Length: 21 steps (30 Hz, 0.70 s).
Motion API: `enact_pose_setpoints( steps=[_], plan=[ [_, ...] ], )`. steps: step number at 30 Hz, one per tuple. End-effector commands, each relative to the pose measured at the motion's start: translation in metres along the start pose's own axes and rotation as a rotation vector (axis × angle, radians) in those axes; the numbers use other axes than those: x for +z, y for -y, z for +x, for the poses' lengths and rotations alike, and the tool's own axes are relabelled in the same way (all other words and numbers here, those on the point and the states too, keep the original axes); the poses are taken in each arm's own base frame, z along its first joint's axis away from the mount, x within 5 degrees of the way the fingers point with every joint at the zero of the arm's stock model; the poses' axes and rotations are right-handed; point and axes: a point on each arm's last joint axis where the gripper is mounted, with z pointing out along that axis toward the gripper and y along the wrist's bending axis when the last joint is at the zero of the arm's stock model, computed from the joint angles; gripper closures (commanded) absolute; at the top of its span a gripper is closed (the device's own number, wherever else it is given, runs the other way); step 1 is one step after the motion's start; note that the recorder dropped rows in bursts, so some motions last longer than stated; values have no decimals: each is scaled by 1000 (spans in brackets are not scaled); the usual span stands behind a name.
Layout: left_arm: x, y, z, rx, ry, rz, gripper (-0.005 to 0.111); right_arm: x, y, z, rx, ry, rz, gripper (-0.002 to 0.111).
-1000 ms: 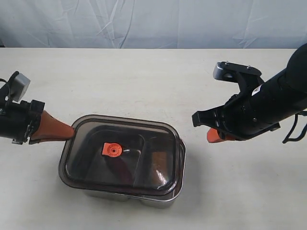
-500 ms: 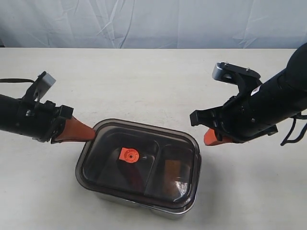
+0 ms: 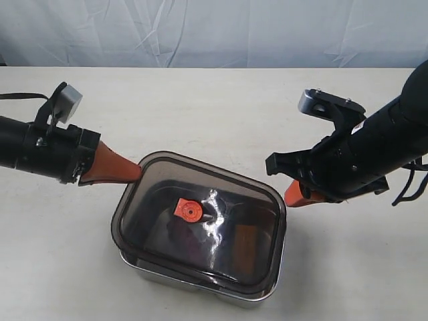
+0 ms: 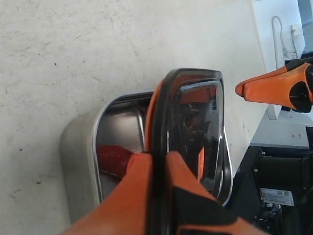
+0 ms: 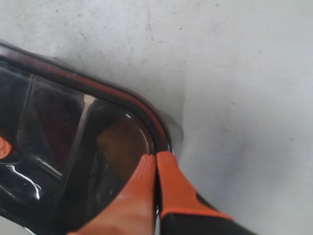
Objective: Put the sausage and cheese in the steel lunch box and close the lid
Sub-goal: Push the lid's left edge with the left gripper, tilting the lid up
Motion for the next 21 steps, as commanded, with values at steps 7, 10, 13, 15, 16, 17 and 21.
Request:
enact_pose_setpoints(
  steps=[7,10,13,15,16,17,21],
  plan=[
    [-4,2,-5,-52,-19,-5,107,0,4,2,-27,-22,29,109],
    [-12,-1,-5,-70,-2,13,107,0,5,2,-41,-23,39,109],
    [-22,-3,-6,-93,14,46,107,0,6,2,-43,-21,41,109],
    [-28,-4,-6,-105,23,66,107,0,6,2,-43,-16,42,109],
    [-30,-6,-6,-112,34,64,107,0,6,1,-43,-15,42,109],
    [-31,-7,-6,-115,39,62,107,0,6,1,-43,-15,42,109],
    [-33,-8,-7,-142,50,63,107,0,6,2,-43,-20,41,109]
  ],
)
